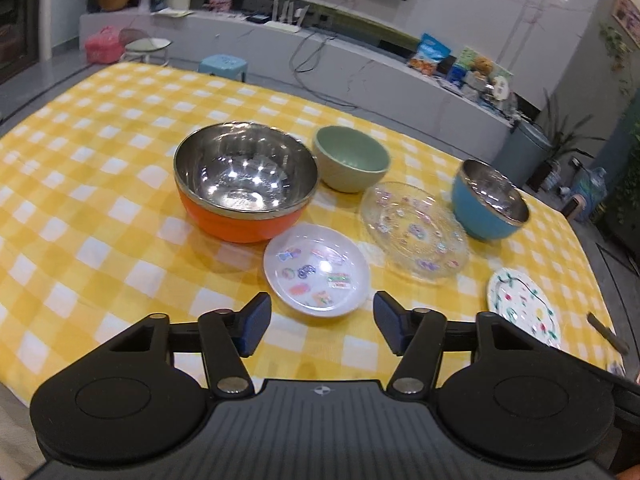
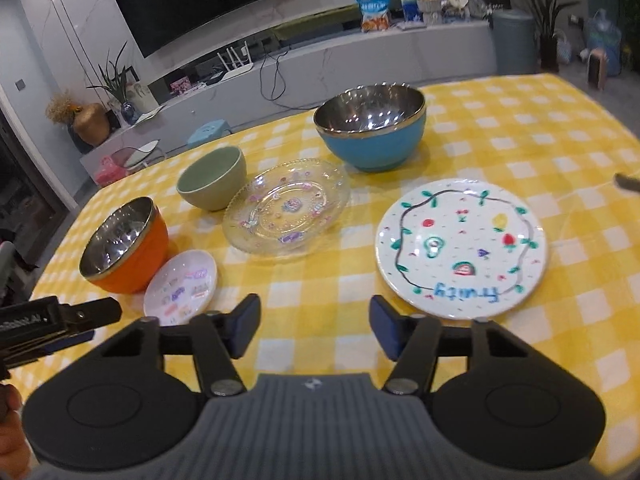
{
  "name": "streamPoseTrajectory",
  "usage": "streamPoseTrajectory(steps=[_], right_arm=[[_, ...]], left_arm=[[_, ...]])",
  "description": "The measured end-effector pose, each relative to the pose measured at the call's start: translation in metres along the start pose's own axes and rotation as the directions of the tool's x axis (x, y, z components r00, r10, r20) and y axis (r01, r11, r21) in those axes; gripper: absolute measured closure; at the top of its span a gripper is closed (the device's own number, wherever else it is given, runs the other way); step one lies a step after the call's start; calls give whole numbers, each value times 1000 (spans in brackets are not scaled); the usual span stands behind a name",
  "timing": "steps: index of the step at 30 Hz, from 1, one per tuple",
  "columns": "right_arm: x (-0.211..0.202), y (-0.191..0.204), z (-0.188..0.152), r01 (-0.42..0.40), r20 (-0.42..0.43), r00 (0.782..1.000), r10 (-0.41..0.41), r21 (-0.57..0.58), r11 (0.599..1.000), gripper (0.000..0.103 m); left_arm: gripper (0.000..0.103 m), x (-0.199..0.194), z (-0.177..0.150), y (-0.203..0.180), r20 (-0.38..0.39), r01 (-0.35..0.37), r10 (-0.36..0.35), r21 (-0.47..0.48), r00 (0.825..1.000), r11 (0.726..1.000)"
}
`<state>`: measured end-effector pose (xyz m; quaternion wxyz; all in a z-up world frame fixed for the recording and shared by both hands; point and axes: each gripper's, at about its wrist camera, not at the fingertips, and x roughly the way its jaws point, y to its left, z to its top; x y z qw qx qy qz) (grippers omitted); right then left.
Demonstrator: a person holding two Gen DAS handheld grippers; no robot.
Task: Organize plates and bowls
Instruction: 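Reach both grippers to the rim of the white 'fruity' plate and close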
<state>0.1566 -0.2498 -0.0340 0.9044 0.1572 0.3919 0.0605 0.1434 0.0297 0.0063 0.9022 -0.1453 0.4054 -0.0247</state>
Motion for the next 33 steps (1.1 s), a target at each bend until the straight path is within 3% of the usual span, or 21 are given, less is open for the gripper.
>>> streamPoseTrajectory(steps=[4, 8, 13, 21, 24, 33], right_arm=[[13, -11, 7, 17, -2, 1000, -17, 43, 999, 51], [16, -35, 18, 92, -6, 996, -93, 139, 986, 51], [14, -71, 40, 174, -22, 985, -173, 197, 965, 51], [16, -127, 60, 342, 19, 936, -351, 180, 922, 58], [20, -144, 57, 313, 0, 947, -322, 240, 919, 59], [39, -154, 56, 255, -30, 966, -257, 279, 926, 70]], left_arm=[[43, 10, 3, 0, 0, 34, -34, -44, 999, 998], [43, 16, 1, -18, 3, 107, -107, -44, 994, 993], [46, 38, 0, -51, -55, 205, -208, -53, 977, 977], [55, 78, -5, -103, -119, 251, -250, -14, 961, 968], [59, 94, -8, -117, -143, 244, -241, -3, 960, 970], [60, 123, -13, -137, -175, 244, -240, 3, 955, 970]])
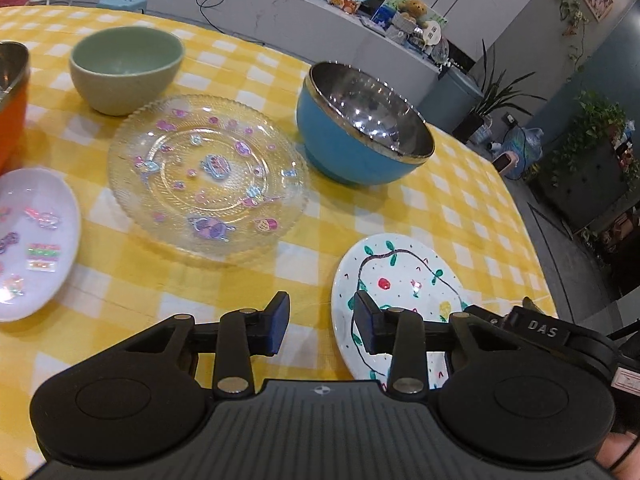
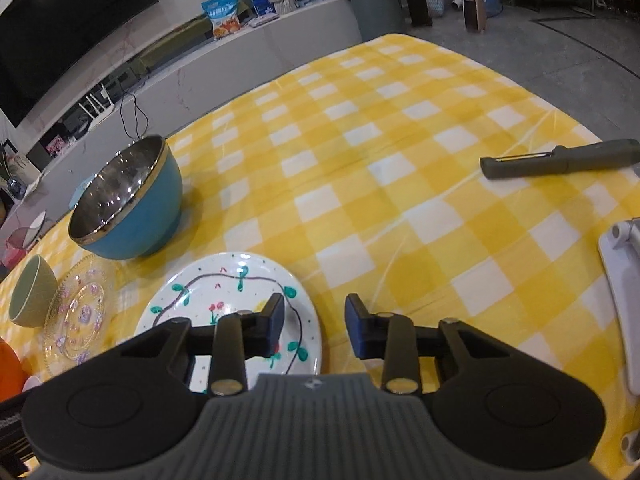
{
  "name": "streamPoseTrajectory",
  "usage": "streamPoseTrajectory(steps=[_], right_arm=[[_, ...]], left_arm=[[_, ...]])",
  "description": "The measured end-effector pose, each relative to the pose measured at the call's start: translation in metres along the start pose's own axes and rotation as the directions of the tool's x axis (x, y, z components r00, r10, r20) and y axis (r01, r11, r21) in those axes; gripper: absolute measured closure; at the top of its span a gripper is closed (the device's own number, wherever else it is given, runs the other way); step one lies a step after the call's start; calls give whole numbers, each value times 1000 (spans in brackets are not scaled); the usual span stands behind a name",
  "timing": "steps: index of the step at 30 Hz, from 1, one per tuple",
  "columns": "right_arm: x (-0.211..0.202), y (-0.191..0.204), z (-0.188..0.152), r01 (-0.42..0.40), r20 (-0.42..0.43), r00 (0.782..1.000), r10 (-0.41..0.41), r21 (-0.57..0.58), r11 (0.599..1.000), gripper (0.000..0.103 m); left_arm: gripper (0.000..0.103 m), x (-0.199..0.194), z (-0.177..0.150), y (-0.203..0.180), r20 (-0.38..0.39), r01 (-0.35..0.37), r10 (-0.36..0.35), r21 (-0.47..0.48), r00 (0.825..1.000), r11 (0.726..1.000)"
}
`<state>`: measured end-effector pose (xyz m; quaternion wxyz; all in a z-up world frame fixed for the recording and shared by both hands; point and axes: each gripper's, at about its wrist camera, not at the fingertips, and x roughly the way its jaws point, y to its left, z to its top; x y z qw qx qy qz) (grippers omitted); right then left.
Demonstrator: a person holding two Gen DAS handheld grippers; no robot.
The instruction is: Organize plates and bowls
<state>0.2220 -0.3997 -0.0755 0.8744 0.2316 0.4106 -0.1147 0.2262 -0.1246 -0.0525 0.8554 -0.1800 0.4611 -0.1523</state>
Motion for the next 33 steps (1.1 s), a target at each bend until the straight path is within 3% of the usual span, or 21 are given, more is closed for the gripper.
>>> streamPoseTrajectory(steps=[3, 5, 8, 10, 12, 25, 33], right_arm=[[0, -2, 0, -4, 6, 1000, 4, 6, 1000, 73], [1, -3, -1, -13, 3, 1000, 13, 9, 1000, 81], [1, -2, -3, -39, -5, 999, 39, 5, 999, 87], [1, -2, -4, -39, -3, 999, 39, 5, 999, 87], [0, -2, -4, -39, -2, 999, 39, 3, 999, 87], [-13, -7, -14, -120, -36, 992, 123, 63, 991, 92], [-27, -2, -31, -226, -111, 964, 242, 141, 964, 92]], left_arm=[[64, 7, -1, -3, -6, -6, 6, 10, 1000, 1000], [66, 8, -1, -6, 2, -6, 6, 24, 1000, 1000], [76, 11, -1, -10, 2, -4, 4, 43, 1000, 999], [90, 13, 0, -11, -10, 3, -3, 49, 1000, 999], [94, 13, -1, -14, -8, 12, -12, 61, 1000, 998], [94, -8, -3, -12, 44, -38, 34, 77, 998, 996], [94, -45, -11, 8, 75, -60, 57, 46, 996, 997]])
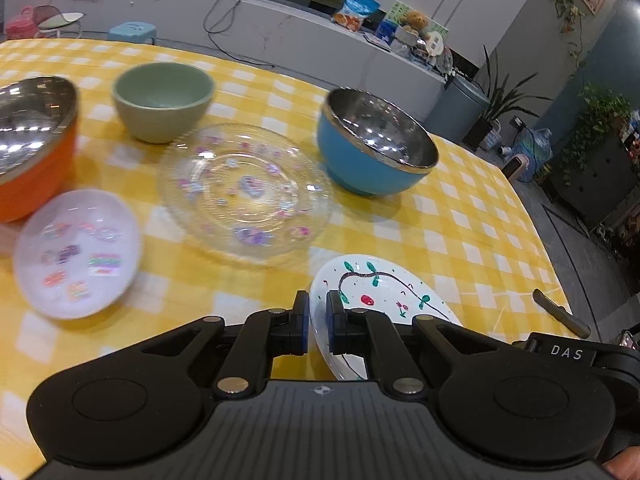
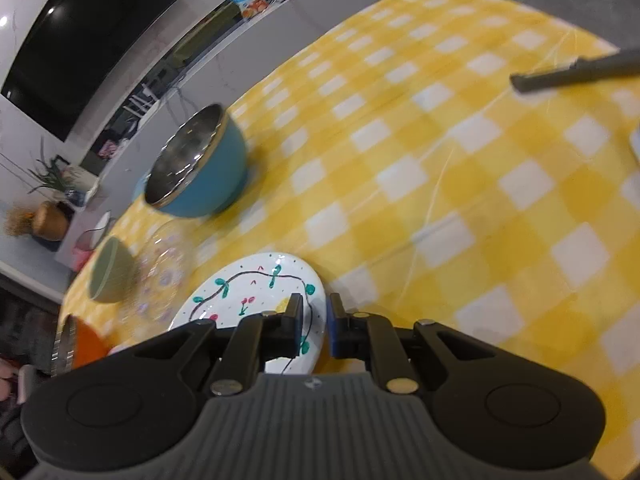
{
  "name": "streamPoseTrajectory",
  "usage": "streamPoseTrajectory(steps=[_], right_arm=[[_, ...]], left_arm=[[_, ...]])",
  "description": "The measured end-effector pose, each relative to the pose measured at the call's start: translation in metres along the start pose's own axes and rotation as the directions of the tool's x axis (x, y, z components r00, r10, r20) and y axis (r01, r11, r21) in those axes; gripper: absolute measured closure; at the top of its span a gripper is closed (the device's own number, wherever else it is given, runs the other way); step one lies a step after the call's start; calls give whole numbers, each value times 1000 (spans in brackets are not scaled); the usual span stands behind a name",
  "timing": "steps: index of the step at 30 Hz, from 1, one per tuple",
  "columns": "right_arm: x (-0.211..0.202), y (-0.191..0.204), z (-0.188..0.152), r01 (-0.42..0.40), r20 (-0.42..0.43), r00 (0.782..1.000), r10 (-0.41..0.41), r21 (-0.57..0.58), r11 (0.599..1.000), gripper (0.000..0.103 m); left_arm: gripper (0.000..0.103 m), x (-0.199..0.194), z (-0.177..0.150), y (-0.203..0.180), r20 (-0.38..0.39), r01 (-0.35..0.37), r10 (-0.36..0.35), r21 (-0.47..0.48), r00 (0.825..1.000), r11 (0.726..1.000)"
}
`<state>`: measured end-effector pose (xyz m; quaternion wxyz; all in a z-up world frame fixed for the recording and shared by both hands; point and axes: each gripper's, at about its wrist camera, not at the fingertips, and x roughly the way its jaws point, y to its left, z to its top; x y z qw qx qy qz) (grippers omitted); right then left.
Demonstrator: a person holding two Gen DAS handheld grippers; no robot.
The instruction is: Organize plates and bowls
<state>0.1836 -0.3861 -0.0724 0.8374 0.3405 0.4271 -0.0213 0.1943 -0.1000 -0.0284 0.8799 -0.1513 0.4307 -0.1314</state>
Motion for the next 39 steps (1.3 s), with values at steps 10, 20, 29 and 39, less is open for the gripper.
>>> streamPoseTrajectory(steps=[10, 20, 29, 39], right_arm=[[-6, 48, -36, -89, -86, 993, 78, -126, 988, 92], [2, 91, -84, -216, -175, 967, 184, -192, 957, 92], [29, 115, -109, -249, -227, 954, 197, -228, 941, 92], [42, 124, -120, -244, -258, 951, 170, -288, 926, 92]], left_arm=[[94, -55, -13, 47, 39, -59, 63, -87, 997, 994], [94, -101, -20, 104, 45, -128, 139, -187, 989, 974], [94, -106, -30, 141, 11, -170, 179, -249, 984, 953], [92, -105, -38, 158, -14, -191, 196, -298, 980, 935]])
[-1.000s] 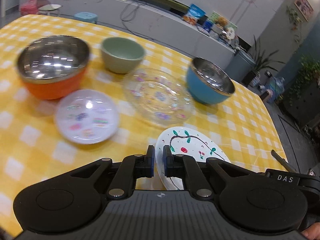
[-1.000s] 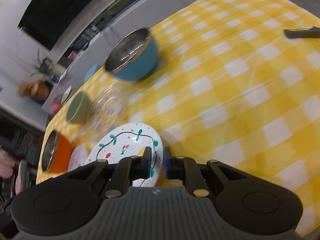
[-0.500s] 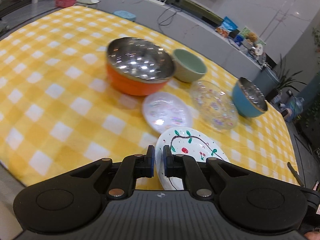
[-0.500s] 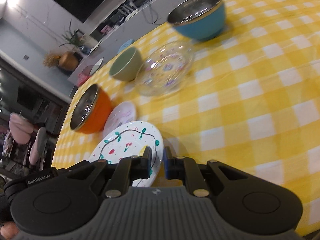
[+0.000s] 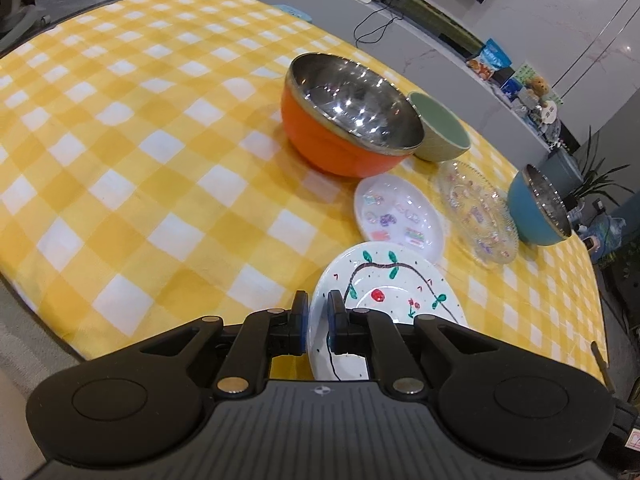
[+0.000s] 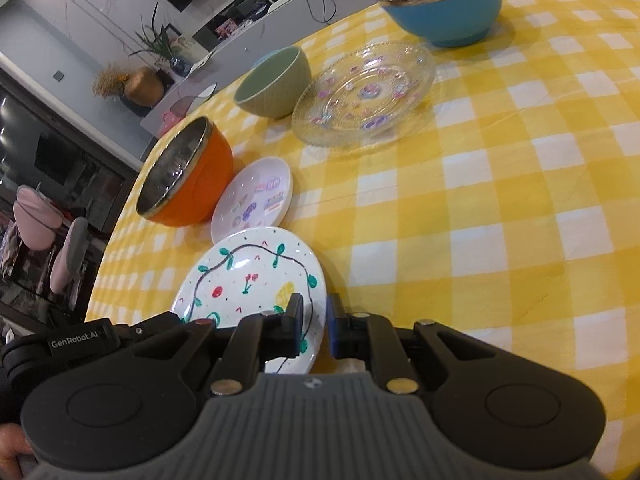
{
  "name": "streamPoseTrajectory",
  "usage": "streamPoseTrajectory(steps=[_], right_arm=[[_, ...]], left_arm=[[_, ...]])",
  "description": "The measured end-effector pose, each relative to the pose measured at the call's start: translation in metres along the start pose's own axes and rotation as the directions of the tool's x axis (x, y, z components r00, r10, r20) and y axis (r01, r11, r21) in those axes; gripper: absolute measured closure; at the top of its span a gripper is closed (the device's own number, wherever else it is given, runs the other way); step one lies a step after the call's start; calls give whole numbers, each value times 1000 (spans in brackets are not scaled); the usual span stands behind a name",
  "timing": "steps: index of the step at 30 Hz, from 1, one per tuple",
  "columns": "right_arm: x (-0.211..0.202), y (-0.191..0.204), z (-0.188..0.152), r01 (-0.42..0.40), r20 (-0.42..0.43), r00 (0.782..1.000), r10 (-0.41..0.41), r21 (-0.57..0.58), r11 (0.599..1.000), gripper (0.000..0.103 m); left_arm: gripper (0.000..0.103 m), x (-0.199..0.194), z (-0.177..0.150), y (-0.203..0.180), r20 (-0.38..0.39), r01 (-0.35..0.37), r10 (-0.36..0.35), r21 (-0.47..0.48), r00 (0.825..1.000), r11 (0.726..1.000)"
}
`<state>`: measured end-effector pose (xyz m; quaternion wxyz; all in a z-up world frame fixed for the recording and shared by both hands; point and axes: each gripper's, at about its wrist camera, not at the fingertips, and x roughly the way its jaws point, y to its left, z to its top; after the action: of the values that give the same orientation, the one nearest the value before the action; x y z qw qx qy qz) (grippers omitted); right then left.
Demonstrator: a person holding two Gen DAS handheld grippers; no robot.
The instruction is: Organize plates and bowls
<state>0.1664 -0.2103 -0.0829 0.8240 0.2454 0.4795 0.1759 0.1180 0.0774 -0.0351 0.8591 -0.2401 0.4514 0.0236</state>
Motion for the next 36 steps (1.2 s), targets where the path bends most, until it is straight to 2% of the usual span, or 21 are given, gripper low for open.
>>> streamPoseTrajectory(steps=[6, 8, 13, 24, 27, 29, 36], right_arm=[[-2, 2, -4, -7, -34, 999, 6, -18, 1000, 92], [0, 4, -6, -3, -48, 999, 2, -34, 999, 92], [3, 9, -8, -15, -67, 998, 11, -66, 998, 92], [4, 12, -8, -6, -60, 998, 1, -85, 996, 91], [2, 12, -8, 3, -55, 998, -7, -81, 997, 80], [-2, 13, -7, 22, -31, 999, -25, -86, 996, 60], [-23, 1, 3, 3, 71, 997, 0, -33, 999, 52]], left_arm=[[92, -1, -2, 6, -45, -16, 15, -14, 999, 1000], [91, 1, -2, 6, -58, -41, 41, -14, 998, 999], [91, 0, -4, 5, -47, -89, 89, 6, 995, 996], [90, 6, -2, 8, -20, -87, 87, -16, 996, 996], [87, 2, -2, 11, -12, -75, 74, -49, 997, 996], [79, -4, -2, 12, 21, -61, 63, -61, 998, 996], [77, -20, 2, -5, 124, -23, 25, -17, 992, 1000]])
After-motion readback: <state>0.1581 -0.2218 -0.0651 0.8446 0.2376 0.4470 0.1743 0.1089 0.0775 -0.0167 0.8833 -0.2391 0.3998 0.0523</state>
